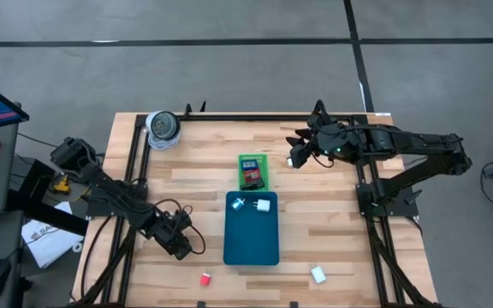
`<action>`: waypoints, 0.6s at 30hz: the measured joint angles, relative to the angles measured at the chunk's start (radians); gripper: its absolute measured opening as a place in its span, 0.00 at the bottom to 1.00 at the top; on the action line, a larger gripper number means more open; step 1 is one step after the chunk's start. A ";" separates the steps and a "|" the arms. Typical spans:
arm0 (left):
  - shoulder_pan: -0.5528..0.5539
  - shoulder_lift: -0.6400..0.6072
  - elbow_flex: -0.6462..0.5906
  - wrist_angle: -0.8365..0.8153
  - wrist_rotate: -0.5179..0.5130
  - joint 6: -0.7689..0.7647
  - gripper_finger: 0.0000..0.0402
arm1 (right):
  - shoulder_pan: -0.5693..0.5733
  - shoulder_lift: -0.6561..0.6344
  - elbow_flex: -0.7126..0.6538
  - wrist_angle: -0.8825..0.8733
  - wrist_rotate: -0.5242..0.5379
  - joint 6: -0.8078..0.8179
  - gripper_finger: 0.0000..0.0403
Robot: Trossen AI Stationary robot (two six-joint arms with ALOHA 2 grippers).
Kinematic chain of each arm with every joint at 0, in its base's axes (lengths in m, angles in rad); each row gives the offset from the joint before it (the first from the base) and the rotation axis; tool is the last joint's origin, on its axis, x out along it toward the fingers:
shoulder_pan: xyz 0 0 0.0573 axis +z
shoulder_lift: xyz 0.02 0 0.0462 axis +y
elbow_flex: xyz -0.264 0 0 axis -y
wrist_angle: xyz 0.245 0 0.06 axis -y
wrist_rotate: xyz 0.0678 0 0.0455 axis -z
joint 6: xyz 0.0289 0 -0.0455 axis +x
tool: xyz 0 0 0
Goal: Pick & Place Office items
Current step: Put the blue charger adapter into the blue bin
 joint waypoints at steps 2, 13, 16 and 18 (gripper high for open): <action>0.000 0.003 0.000 0.004 0.004 0.002 0.53 | -0.009 0.000 0.000 -0.001 -0.009 -0.001 0.45; -0.026 0.003 0.001 0.002 0.005 0.034 0.53 | -0.017 0.000 0.000 0.000 -0.022 -0.018 0.45; -0.024 -0.011 0.001 0.002 0.002 0.111 0.53 | -0.022 0.000 0.000 0.000 -0.022 -0.021 0.45; -0.014 -0.027 0.001 -0.013 -0.005 0.167 0.53 | -0.023 0.000 0.000 0.001 -0.034 -0.026 0.45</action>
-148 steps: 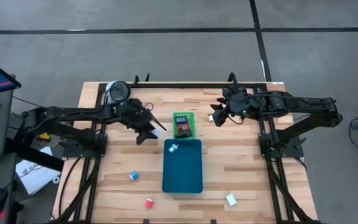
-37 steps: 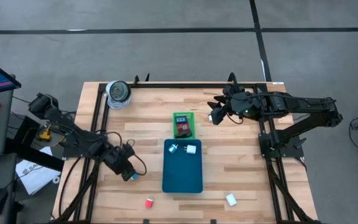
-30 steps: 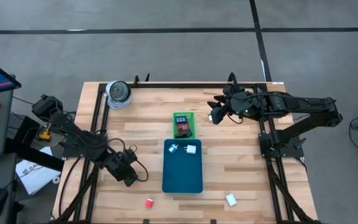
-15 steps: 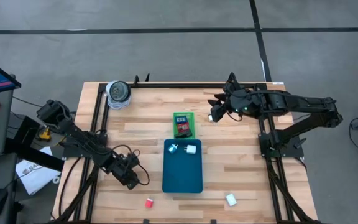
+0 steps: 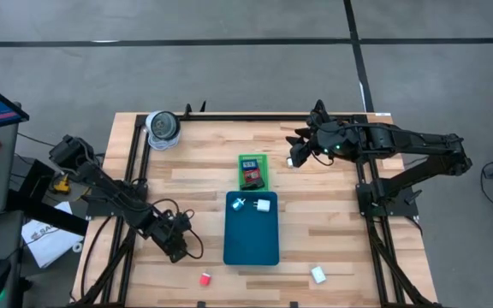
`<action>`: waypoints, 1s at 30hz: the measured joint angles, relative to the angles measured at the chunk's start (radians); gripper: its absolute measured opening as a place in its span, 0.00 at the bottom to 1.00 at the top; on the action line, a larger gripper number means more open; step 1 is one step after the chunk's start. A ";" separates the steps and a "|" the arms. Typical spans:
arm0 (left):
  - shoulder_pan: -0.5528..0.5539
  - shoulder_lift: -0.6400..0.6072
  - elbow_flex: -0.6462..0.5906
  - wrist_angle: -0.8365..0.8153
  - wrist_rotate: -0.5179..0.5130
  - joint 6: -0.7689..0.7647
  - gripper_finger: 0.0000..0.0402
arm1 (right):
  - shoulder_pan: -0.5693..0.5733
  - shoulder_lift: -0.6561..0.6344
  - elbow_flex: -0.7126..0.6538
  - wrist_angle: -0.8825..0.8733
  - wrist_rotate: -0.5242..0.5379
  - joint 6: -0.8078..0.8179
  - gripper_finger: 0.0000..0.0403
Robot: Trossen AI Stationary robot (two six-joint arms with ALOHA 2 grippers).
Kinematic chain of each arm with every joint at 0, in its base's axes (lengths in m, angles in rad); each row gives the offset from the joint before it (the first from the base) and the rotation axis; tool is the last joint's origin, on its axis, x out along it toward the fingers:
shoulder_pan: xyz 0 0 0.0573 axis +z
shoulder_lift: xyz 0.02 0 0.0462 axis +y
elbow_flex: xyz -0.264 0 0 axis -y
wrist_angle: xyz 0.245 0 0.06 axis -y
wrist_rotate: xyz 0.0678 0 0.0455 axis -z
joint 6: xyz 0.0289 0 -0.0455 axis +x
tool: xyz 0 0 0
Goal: Pick & Place Office items
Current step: Put the blue charger adapter into the blue bin
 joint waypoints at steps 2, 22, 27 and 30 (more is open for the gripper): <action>0.006 -0.026 0.000 -0.010 -0.001 0.054 0.53 | 0.000 0.000 0.000 0.000 -0.003 -0.002 0.45; -0.050 -0.171 0.000 -0.107 0.010 0.617 0.82 | 0.026 0.000 0.000 -0.003 -0.010 0.030 0.45; -0.089 -0.171 0.000 -0.089 0.019 0.596 0.80 | 0.036 0.000 0.000 -0.005 -0.005 0.035 0.45; -0.099 -0.161 0.000 -0.078 0.019 0.596 0.79 | 0.035 0.000 0.000 -0.005 -0.005 0.035 0.45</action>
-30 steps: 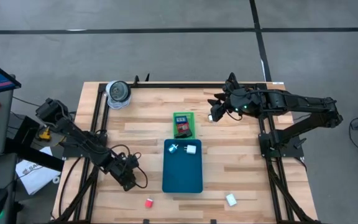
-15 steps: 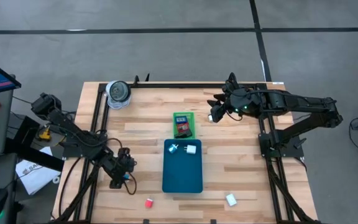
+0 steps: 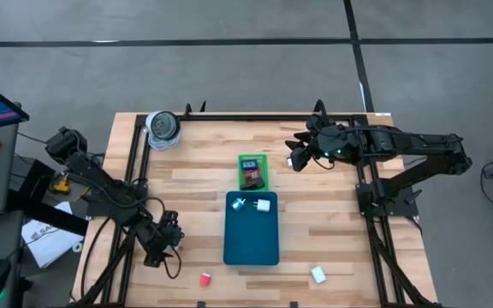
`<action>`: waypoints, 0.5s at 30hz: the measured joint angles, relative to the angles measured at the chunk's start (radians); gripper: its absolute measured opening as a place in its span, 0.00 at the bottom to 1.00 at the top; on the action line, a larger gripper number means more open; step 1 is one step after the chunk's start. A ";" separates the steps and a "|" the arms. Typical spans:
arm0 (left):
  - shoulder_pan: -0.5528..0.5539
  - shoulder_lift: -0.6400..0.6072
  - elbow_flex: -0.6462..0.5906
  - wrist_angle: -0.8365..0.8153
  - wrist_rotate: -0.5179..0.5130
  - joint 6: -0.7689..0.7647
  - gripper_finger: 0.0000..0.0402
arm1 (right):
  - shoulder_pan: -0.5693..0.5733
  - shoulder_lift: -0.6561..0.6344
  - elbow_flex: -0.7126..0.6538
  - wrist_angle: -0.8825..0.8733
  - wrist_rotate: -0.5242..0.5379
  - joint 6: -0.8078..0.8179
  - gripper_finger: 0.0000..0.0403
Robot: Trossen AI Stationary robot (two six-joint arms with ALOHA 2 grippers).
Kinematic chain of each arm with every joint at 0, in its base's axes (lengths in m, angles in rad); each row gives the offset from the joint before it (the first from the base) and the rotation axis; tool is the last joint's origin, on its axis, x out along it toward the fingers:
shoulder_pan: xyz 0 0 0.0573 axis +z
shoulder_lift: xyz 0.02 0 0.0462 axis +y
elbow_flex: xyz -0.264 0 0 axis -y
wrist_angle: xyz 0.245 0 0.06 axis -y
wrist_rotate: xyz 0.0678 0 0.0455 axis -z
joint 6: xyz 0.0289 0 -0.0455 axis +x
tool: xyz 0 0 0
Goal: Pick & Place Office items
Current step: Put the blue charger adapter into the blue bin
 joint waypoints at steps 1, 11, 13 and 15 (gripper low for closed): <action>0.000 0.008 0.000 0.001 0.000 -0.001 0.78 | 0.000 0.000 0.000 0.000 0.000 0.000 0.45; -0.002 0.169 0.000 0.045 -0.010 -0.024 0.74 | 0.000 0.000 0.000 -0.003 0.002 0.000 0.45; -0.002 0.201 0.000 0.046 -0.010 -0.038 0.73 | 0.000 0.000 0.000 -0.003 0.002 0.000 0.45; -0.002 0.222 0.001 0.049 -0.011 -0.054 0.71 | 0.000 0.000 0.000 -0.003 0.002 0.000 0.45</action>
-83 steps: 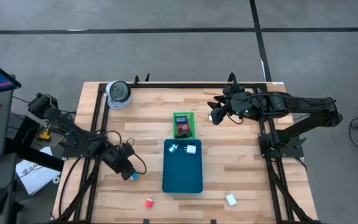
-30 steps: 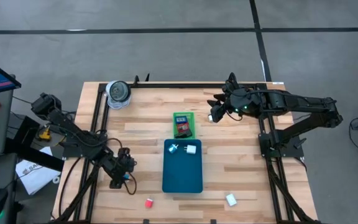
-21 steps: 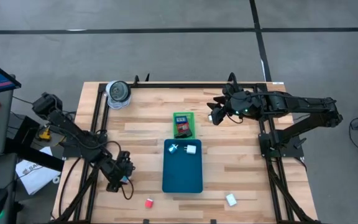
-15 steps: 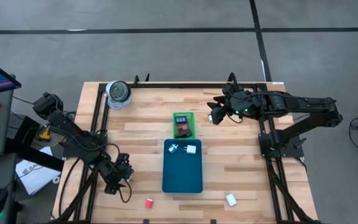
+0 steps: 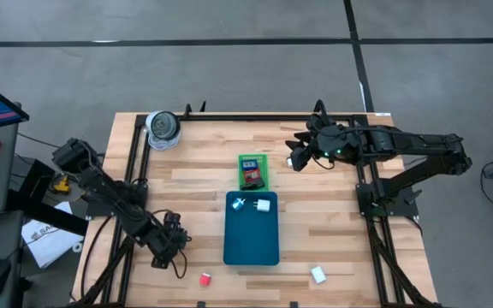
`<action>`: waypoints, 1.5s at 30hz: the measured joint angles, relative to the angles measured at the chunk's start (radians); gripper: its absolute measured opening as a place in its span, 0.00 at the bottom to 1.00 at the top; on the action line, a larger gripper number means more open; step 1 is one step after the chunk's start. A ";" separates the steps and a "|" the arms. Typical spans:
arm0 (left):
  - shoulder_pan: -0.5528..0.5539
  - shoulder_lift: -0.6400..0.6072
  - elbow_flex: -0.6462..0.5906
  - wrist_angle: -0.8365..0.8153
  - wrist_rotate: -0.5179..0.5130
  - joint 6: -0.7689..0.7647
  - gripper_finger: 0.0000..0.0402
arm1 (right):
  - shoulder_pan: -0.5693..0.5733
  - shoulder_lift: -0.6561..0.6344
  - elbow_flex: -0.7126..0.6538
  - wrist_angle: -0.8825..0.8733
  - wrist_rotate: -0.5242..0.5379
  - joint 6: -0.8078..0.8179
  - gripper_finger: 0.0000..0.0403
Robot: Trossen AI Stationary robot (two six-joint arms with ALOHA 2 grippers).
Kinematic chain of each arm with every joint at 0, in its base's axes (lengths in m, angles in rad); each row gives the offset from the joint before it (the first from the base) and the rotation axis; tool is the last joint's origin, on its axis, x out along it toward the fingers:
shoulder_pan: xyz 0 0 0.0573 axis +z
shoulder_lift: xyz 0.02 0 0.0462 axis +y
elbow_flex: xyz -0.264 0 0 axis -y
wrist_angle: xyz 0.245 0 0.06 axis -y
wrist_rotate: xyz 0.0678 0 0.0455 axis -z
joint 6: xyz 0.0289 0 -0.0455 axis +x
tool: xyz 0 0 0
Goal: Pick & Place Office items
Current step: Put the blue charger adapter into the blue bin
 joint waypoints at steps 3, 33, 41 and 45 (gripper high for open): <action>0.000 0.008 0.001 -0.001 -0.011 -0.016 0.66 | 0.000 0.000 0.000 0.000 0.000 0.000 0.45; 0.343 -0.275 -0.001 -0.023 -0.130 0.216 0.32 | 0.000 0.000 0.000 0.000 -0.006 -0.022 0.45; 0.643 -0.296 0.063 0.191 -0.082 0.474 0.32 | -0.001 0.000 0.000 -0.011 -0.008 -0.051 0.45; 0.734 -0.178 0.167 0.241 -0.033 0.582 0.32 | -0.001 0.000 0.000 -0.015 -0.007 -0.063 0.45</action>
